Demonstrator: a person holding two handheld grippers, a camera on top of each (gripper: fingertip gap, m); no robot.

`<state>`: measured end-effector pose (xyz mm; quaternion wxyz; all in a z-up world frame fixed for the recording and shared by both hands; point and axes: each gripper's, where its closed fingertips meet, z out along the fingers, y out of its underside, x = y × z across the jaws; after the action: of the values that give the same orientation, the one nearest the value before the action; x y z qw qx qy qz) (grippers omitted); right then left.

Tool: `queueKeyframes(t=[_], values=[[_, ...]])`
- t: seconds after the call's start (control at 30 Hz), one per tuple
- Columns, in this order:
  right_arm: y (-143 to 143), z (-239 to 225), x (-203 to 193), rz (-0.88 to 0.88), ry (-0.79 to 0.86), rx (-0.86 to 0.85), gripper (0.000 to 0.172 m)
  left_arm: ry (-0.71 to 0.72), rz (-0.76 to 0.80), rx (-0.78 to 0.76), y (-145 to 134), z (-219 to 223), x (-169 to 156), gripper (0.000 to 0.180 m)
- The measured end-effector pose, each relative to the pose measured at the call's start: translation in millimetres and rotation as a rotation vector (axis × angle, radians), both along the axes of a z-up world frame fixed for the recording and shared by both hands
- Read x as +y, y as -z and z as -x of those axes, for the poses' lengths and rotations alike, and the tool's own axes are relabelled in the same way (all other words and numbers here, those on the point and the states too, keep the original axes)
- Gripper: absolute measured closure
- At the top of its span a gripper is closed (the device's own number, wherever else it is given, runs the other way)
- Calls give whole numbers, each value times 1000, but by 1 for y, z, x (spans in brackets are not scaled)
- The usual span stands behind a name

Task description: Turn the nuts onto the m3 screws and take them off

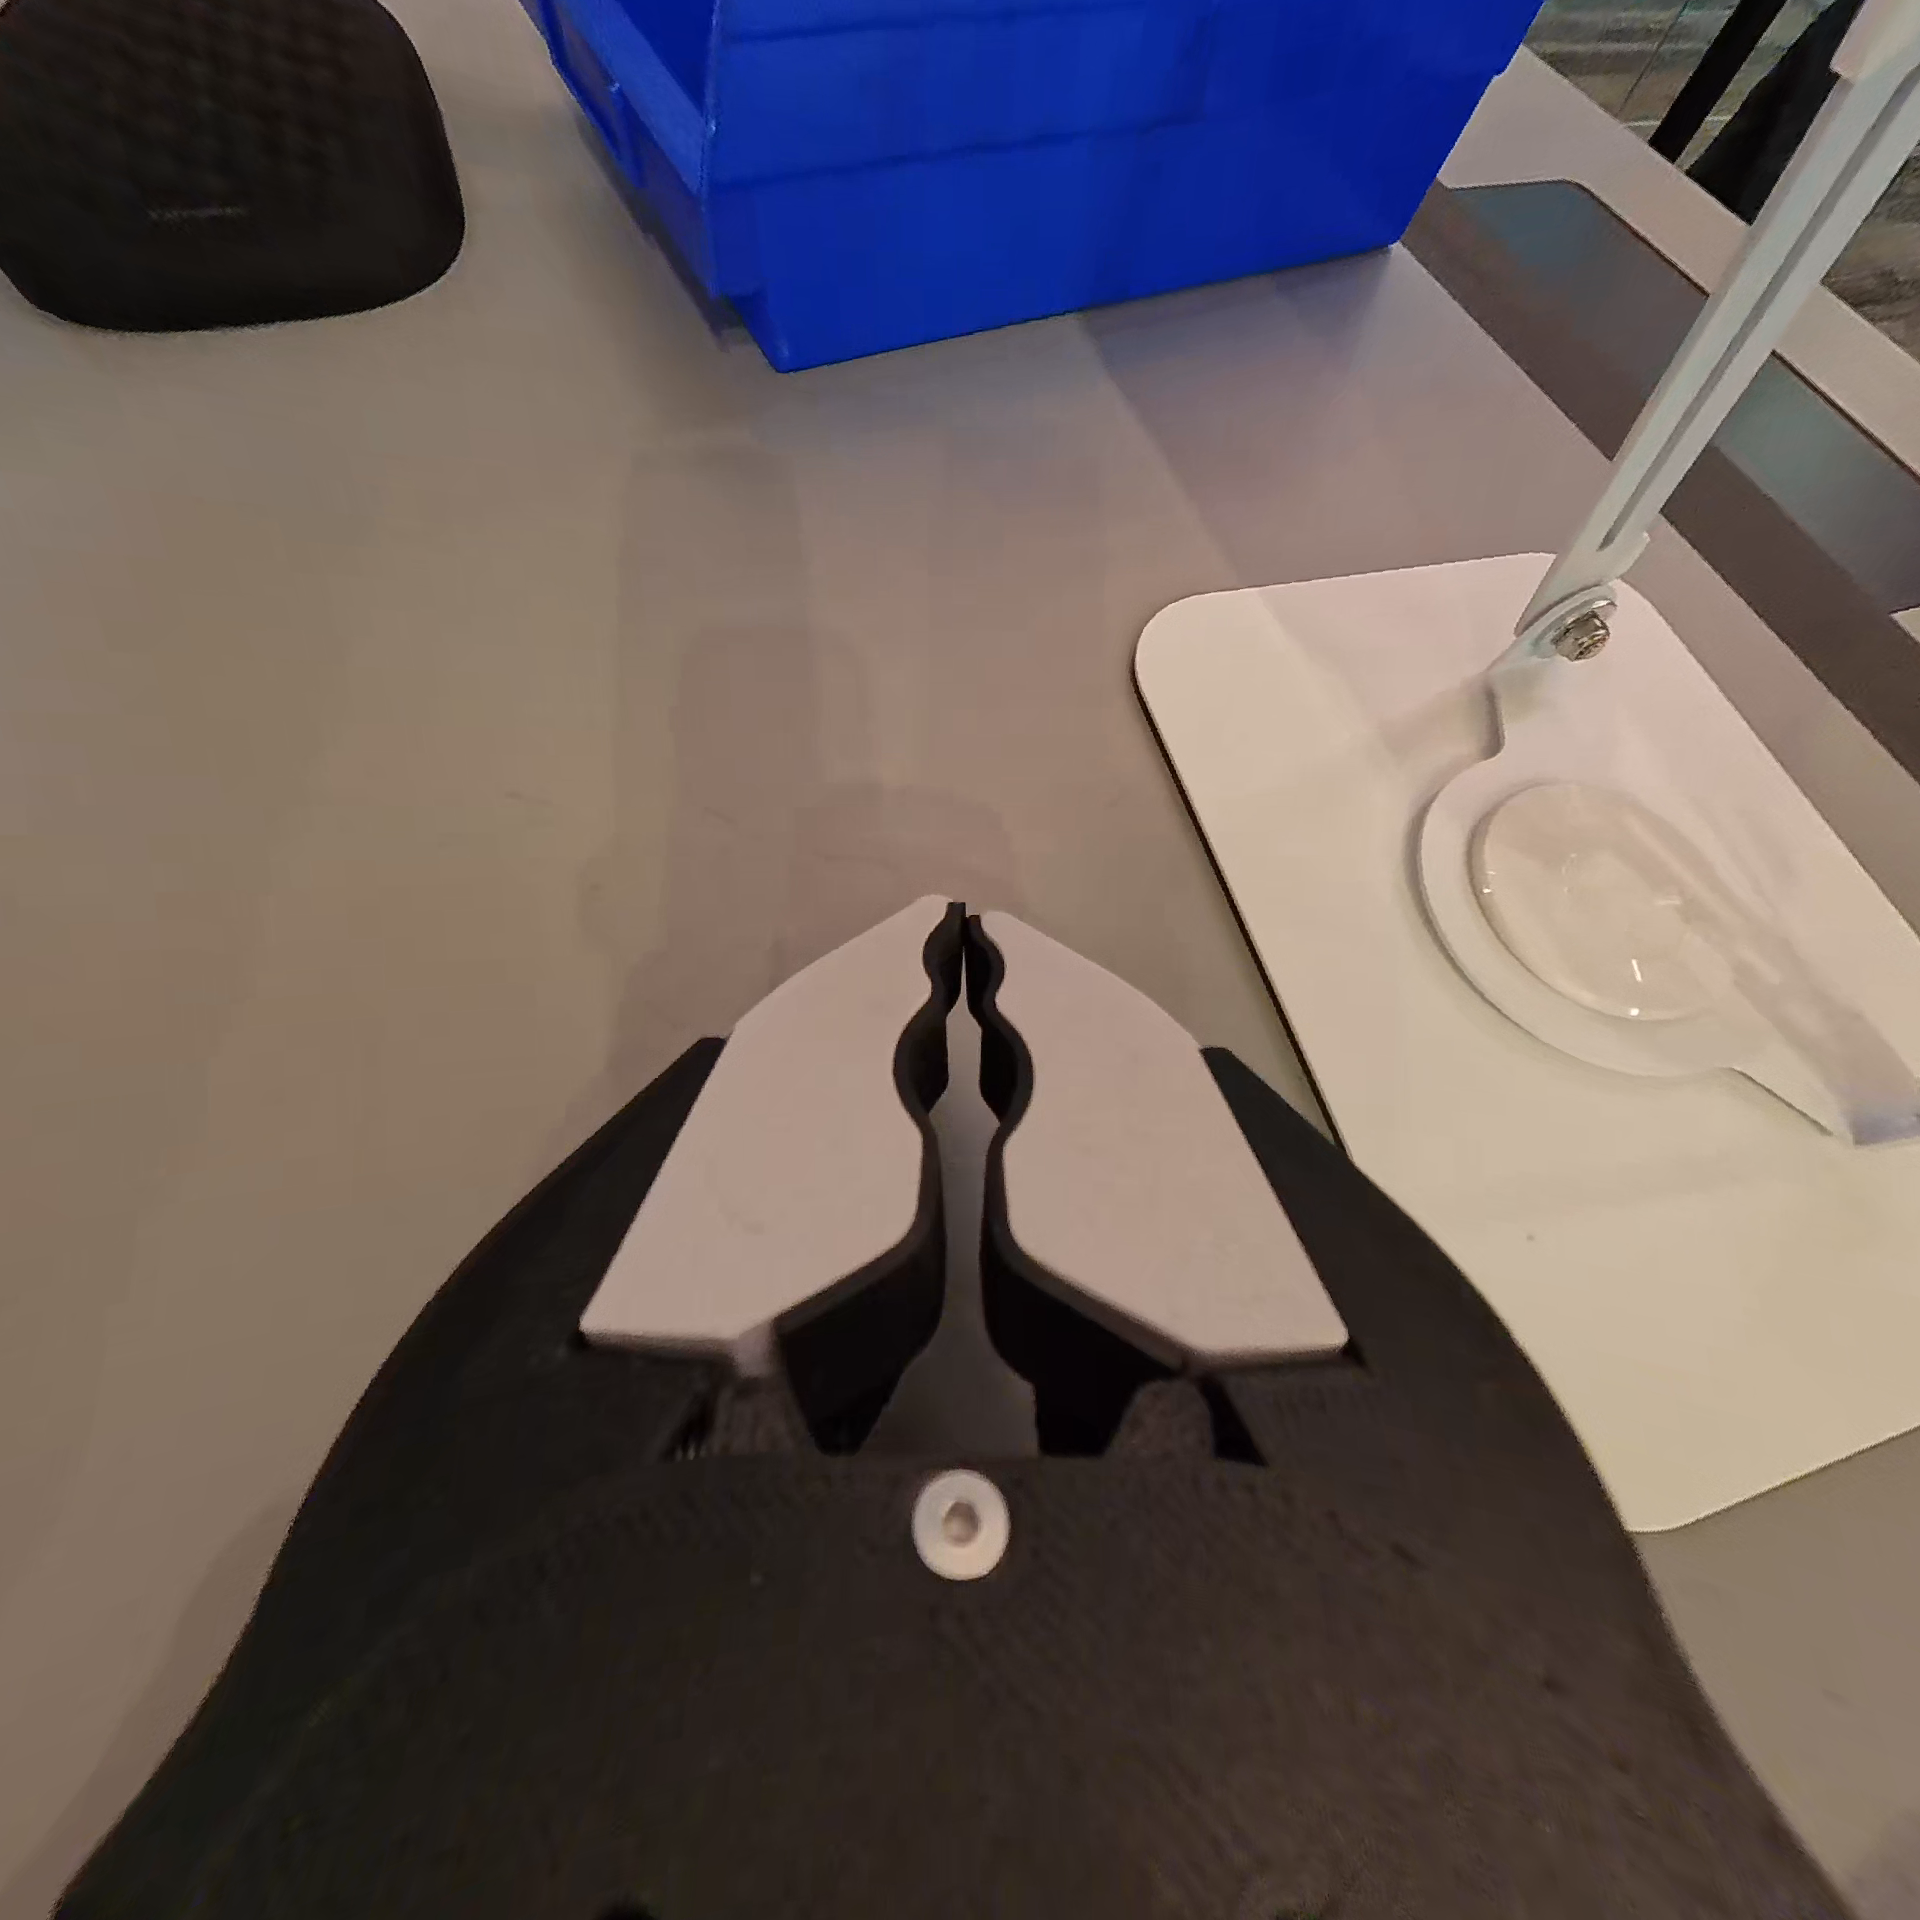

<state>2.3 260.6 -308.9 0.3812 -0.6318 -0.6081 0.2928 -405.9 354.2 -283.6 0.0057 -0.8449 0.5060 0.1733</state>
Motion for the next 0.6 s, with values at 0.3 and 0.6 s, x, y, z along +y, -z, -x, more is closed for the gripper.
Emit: queueKeyframes(t=[0.3,0.6], values=[[1,0,-1,16,-12,-3,171,49,269,190,36,30,-5,117],[1,0,-2,23,-18,-6,171,-53,208,124,36,22,8,130]])
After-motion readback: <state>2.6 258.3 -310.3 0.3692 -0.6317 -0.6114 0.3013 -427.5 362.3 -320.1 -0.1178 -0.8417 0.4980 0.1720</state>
